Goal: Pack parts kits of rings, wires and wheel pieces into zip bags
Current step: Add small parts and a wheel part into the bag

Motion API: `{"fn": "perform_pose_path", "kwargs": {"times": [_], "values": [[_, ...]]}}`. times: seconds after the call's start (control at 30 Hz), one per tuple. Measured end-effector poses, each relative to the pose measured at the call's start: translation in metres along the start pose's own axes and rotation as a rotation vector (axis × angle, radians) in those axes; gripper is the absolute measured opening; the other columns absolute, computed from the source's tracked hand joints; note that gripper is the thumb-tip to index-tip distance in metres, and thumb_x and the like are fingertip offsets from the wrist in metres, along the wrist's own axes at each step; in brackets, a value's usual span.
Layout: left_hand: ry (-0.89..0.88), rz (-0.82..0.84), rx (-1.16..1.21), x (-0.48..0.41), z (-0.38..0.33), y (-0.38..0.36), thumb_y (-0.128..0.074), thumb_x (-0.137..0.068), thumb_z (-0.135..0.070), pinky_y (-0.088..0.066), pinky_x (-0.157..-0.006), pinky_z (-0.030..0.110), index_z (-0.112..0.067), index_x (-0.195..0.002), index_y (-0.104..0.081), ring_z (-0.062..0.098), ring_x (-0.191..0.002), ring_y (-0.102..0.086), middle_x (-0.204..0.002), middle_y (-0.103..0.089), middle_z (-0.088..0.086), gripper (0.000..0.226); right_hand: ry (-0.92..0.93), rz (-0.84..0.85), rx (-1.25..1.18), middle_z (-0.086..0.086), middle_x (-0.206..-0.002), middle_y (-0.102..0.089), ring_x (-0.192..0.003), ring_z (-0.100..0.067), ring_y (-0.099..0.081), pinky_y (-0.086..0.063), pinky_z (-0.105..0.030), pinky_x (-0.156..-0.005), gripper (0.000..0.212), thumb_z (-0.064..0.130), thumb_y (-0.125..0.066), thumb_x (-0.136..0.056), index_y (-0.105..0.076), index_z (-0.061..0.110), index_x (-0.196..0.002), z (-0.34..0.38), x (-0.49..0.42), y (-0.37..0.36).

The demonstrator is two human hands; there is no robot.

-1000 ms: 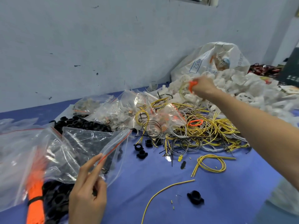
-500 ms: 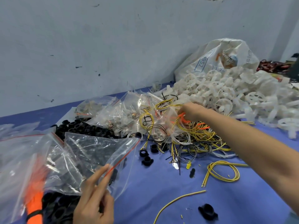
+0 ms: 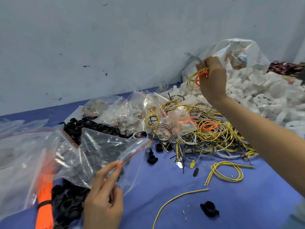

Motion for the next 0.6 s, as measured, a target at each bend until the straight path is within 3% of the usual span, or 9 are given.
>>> {"fn": "perform_pose_path", "kwargs": {"times": [0.07,0.13,0.23,0.3,0.37,0.47,0.53,0.6], "values": [[-0.002,0.037,0.016,0.001,0.000,-0.001,-0.040,-0.081,-0.011,-0.036,-0.066,0.003,-0.012,-0.107,-0.072,0.005,-0.059,-0.045,-0.117,-0.055,-0.018,0.041,-0.148,0.303,-0.333,-0.007,-0.071,-0.060,-0.068,-0.024,-0.064,-0.050,-0.036,-0.060,0.023,0.013,-0.056,-0.094,-0.054,-0.008,-0.087,0.030,0.013,-0.009],[0.008,0.048,0.027,0.001,0.002,-0.001,-0.042,-0.080,-0.007,-0.036,-0.065,0.003,-0.011,-0.107,-0.072,0.004,-0.058,-0.045,-0.118,-0.053,-0.020,0.040,-0.312,0.735,-0.663,-0.004,-0.062,-0.058,-0.053,-0.017,-0.061,-0.053,-0.034,-0.050,0.017,0.004,-0.056,-0.092,-0.054,-0.012,-0.087,0.065,0.043,-0.022],[0.026,0.061,0.031,0.000,0.003,0.002,-0.050,-0.072,0.008,-0.035,-0.063,0.003,-0.010,-0.110,-0.071,-0.003,-0.062,-0.046,-0.117,-0.054,-0.020,0.047,-0.433,1.385,-1.085,-0.005,-0.057,-0.048,-0.040,-0.009,-0.045,-0.040,-0.017,-0.036,0.008,0.001,-0.054,-0.086,-0.051,0.001,-0.078,0.121,0.107,-0.029],[0.019,0.072,0.040,0.001,0.001,0.003,-0.052,-0.073,0.007,-0.034,-0.065,0.001,-0.009,-0.112,-0.070,-0.010,-0.065,-0.045,-0.119,-0.054,-0.017,0.046,-0.395,1.754,-1.262,-0.010,-0.051,-0.040,-0.036,-0.006,-0.038,-0.030,-0.012,-0.036,0.012,0.007,-0.054,-0.085,-0.049,0.002,-0.075,0.150,0.151,-0.030],[0.008,0.055,0.073,0.002,0.000,0.003,-0.050,-0.083,-0.005,-0.037,-0.073,0.001,-0.011,-0.111,-0.069,-0.014,-0.076,-0.051,-0.123,-0.054,-0.015,0.034,-0.300,1.886,-1.097,-0.016,-0.053,-0.040,-0.035,-0.005,-0.036,-0.028,-0.014,-0.037,0.010,0.001,-0.050,-0.087,-0.052,0.002,-0.077,0.159,0.190,-0.042],[-0.005,0.039,0.140,0.001,-0.001,0.005,-0.049,-0.090,-0.019,-0.041,-0.094,0.009,-0.008,-0.116,-0.068,-0.001,-0.110,-0.059,-0.126,-0.056,-0.003,0.034,-0.361,1.971,-0.884,0.006,-0.045,-0.048,-0.035,-0.001,-0.040,-0.034,-0.014,-0.038,0.028,-0.007,-0.040,-0.090,-0.060,0.002,-0.073,0.154,0.230,-0.065],[-0.028,0.080,0.158,0.001,-0.003,0.006,-0.048,-0.091,-0.020,-0.039,-0.095,0.007,-0.014,-0.123,-0.064,-0.004,-0.117,-0.054,-0.131,-0.053,-0.004,0.036,-0.531,2.056,-0.919,0.015,-0.041,-0.046,-0.034,0.002,-0.040,-0.033,-0.010,-0.038,0.059,-0.002,-0.032,-0.096,-0.063,0.023,-0.052,0.154,0.241,-0.070],[-0.028,0.123,0.148,0.001,-0.004,0.005,-0.045,-0.090,-0.020,-0.041,-0.084,0.003,-0.022,-0.127,-0.057,-0.012,-0.108,-0.054,-0.136,-0.051,-0.010,0.039,-0.642,2.069,-0.952,0.016,-0.043,-0.045,-0.034,0.003,-0.037,-0.028,-0.009,-0.037,0.064,0.004,-0.028,-0.097,-0.062,0.028,-0.049,0.152,0.243,-0.075]]}}
Point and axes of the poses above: each hand's wrist, its own x-axis away from the middle knuckle, its own y-axis out of the back of the hand, z = x × y, the point moved 5 cm from there along -x, towards the middle knuckle
